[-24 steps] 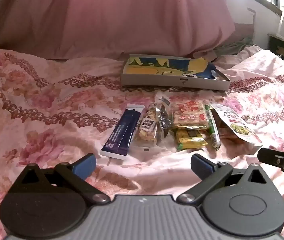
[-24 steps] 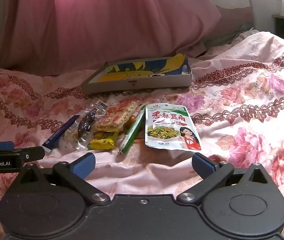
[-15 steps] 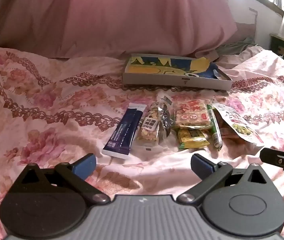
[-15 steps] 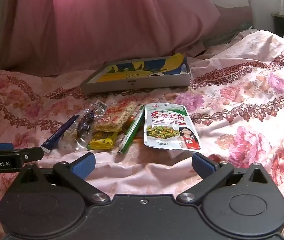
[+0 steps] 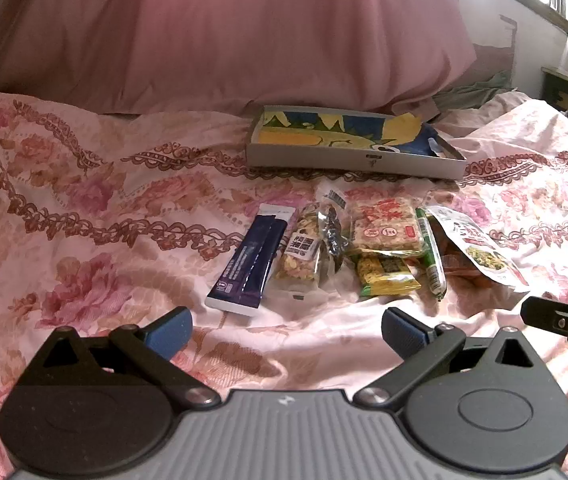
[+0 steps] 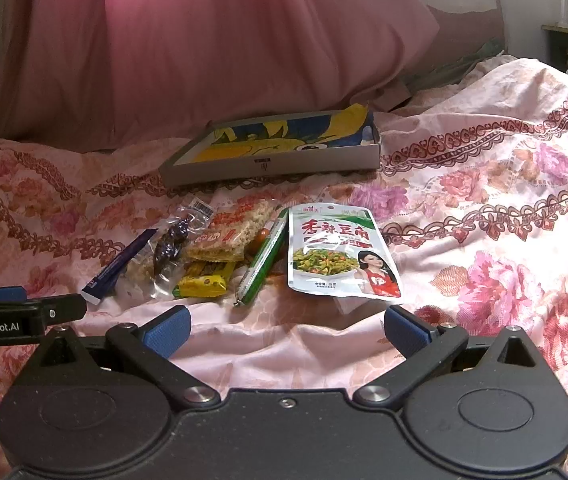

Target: Organize snacks

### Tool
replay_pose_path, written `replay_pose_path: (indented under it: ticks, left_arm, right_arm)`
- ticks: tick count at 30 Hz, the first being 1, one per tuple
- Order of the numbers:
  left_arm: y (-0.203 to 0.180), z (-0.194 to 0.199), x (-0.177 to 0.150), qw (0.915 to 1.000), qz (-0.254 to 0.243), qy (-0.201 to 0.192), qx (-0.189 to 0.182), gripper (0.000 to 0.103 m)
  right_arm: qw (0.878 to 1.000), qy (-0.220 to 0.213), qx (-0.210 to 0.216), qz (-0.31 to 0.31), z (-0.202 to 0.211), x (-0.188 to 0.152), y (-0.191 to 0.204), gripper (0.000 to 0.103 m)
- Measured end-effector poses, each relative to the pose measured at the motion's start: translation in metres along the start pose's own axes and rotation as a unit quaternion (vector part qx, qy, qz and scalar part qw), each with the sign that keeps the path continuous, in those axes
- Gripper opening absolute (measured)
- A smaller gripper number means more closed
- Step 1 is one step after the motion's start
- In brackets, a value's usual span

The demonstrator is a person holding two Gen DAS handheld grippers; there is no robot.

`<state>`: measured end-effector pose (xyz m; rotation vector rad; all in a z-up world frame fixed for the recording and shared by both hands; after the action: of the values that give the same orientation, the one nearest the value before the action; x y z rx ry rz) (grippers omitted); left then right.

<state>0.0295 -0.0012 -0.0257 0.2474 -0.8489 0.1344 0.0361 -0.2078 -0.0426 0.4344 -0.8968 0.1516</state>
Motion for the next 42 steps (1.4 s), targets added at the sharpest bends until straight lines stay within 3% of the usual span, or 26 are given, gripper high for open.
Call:
replay_pose_path:
  ticks: [42]
  left_arm:
    - [0.0016,-0.0010,-0.0001,1.0000,0.000,0.002,0.000,0.103]
  right_arm:
    - [1.000,0.002,0.001,-0.004,0.0007,0.0006,-0.0008,0.103]
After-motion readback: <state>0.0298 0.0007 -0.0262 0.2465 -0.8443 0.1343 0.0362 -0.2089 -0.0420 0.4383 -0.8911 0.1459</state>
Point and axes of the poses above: each gripper's, at about its wrist camera, not at the fingertips, and z roughly against the way its jaws point, y to its left, x to its top, the point moved 4 cm from there along -z, roughly the way its jaws point, and after that the axes turned 15 degrees about x, right-handed, at the moved point
